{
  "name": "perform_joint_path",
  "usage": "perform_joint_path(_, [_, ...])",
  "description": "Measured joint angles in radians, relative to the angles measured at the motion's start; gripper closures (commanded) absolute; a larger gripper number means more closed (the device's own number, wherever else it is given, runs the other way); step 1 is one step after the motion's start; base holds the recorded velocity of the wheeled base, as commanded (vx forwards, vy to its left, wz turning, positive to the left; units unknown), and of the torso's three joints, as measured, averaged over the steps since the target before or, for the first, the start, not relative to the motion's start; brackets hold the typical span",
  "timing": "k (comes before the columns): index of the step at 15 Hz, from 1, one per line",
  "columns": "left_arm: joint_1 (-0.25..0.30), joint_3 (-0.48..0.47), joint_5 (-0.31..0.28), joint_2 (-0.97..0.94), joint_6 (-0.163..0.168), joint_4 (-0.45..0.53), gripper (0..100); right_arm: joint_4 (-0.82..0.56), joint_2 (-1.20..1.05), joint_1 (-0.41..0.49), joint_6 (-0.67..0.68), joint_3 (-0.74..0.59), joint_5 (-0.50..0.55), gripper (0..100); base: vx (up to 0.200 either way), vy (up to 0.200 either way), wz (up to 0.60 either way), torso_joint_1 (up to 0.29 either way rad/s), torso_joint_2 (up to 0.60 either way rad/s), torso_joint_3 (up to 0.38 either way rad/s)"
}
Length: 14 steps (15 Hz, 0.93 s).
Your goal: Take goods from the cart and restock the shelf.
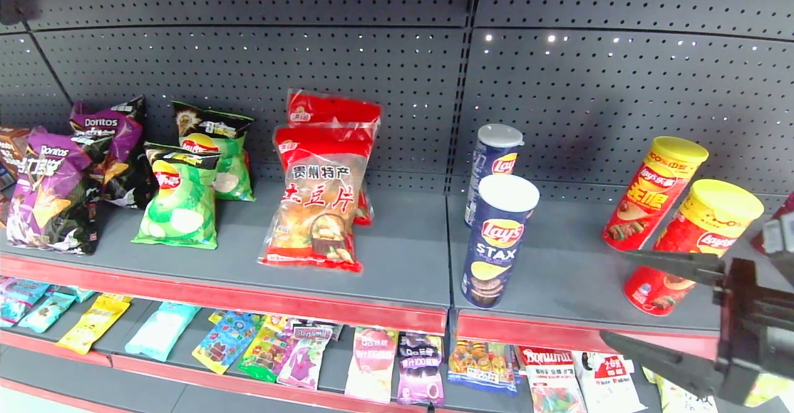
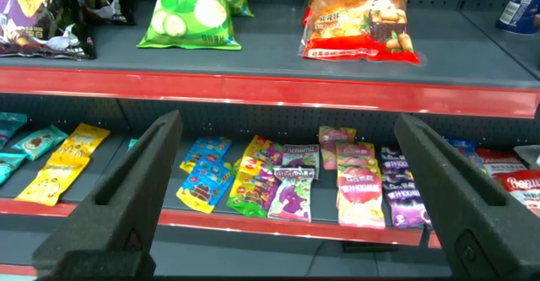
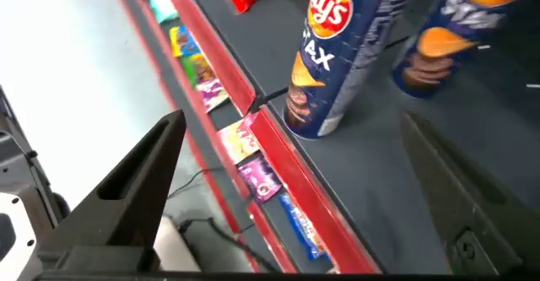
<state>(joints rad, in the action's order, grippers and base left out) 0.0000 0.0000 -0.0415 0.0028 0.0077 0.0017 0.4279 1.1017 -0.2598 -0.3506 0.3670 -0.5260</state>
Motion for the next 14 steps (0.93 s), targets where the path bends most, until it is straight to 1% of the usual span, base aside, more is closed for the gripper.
perform_joint_path(2, [0.0,0.0,0.0,0.0,0.0,0.0,0,-0.109,-0.181,0.011,0.021,-0.036,0.078,0,0.0,0.0,0.0,0.0,0.0,0.0])
perform_joint_path(3, [0.0,0.0,0.0,0.0,0.0,0.0,0,-0.192,-0.289,0.024,0.04,-0.043,0.143,0,0.0,0.0,0.0,0.0,0.0,0.0])
perform_joint_path(4, [0.0,0.0,-0.001,0.0,0.0,0.0,0,-0.283,-0.394,0.042,0.063,-0.047,0.222,0,0.0,0.0,0.0,0.0,0.0,0.0])
perform_joint_path(6, [0.0,0.0,0.0,0.0,0.0,0.0,0,-0.465,-0.599,0.103,0.111,-0.05,0.426,0,0.0,0.0,0.0,0.0,0.0,0.0])
perform_joint_path(7, [0.0,0.0,0.0,0.0,0.0,0.0,0,-0.524,-0.689,0.149,0.145,-0.056,0.512,0,0.0,0.0,0.0,0.0,0.0,0.0])
perform_joint_path(8, [0.0,0.0,0.0,0.0,0.0,0.0,0,-0.568,-0.769,0.198,0.186,-0.071,0.571,0,0.0,0.0,0.0,0.0,0.0,0.0])
perform_joint_path(9, [0.0,0.0,0.0,0.0,0.0,0.0,0,-0.599,-0.843,0.239,0.218,-0.094,0.606,0,0.0,0.0,0.0,0.0,0.0,0.0])
perform_joint_path(10, [0.0,0.0,0.0,0.0,0.0,0.0,0,-0.61,-0.898,0.255,0.233,-0.124,0.61,0,0.0,0.0,0.0,0.0,0.0,0.0])
perform_joint_path(12, [0.0,0.0,0.0,0.0,0.0,0.0,0,-0.613,-0.974,0.259,0.241,-0.163,0.609,0,0.0,0.0,0.0,0.0,0.0,0.0])
perform_joint_path(14, [0.0,0.0,0.0,0.0,0.0,0.0,0,-0.578,-1.034,0.259,0.246,-0.226,0.604,0,0.0,0.0,0.0,0.0,0.0,0.0])
